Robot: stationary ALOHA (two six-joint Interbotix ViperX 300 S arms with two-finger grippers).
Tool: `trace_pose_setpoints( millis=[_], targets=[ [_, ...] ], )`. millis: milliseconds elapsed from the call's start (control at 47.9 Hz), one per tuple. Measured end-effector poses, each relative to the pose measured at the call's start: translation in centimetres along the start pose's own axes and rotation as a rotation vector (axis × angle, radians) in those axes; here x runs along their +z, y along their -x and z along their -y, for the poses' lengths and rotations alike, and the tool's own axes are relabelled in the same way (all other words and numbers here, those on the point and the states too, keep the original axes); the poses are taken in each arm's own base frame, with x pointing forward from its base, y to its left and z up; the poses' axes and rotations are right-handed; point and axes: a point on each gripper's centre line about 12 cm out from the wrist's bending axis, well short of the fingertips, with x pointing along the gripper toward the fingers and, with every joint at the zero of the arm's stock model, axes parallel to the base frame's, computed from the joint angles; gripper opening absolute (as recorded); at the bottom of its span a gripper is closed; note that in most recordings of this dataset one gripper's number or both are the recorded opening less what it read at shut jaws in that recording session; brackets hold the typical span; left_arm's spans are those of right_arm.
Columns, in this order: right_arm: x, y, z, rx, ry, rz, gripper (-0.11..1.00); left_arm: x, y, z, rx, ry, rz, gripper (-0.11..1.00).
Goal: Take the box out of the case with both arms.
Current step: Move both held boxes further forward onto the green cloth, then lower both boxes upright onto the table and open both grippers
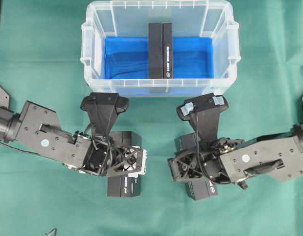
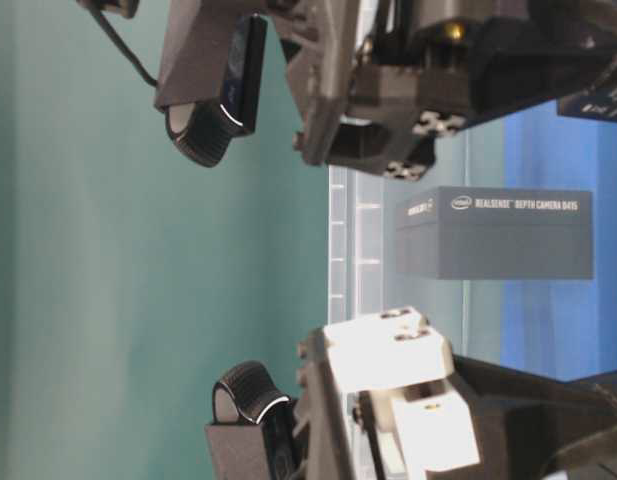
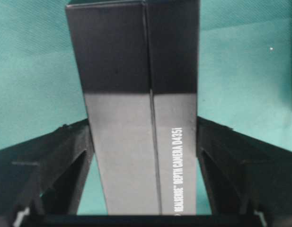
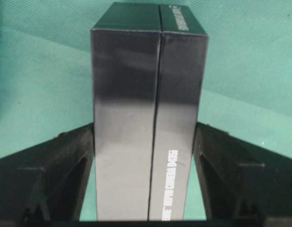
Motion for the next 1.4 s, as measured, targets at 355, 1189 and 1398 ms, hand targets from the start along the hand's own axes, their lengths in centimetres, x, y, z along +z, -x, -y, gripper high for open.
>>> trace_pose_setpoints(
  millis=[355, 1189, 1398],
  targets=[
    [0.1, 0.0, 0.2, -0.017, -0.002, 0.007, 0.95, -0.7, 0.5, 0.2, 0.029, -0.026, -0.001, 0.91],
    [2.2, 10.4, -1.6, -0.029, -0.050, 0.071, 0.94, 0.1, 8.4, 3.8, 0.089, -0.048, 0.043, 0.91],
    [2.6, 12.9, -1.7, -0.017, -0.035, 0.075, 0.94, 1.4, 13.0, 4.7, 0.069, -0.043, 0.071, 0.91]
  ],
)
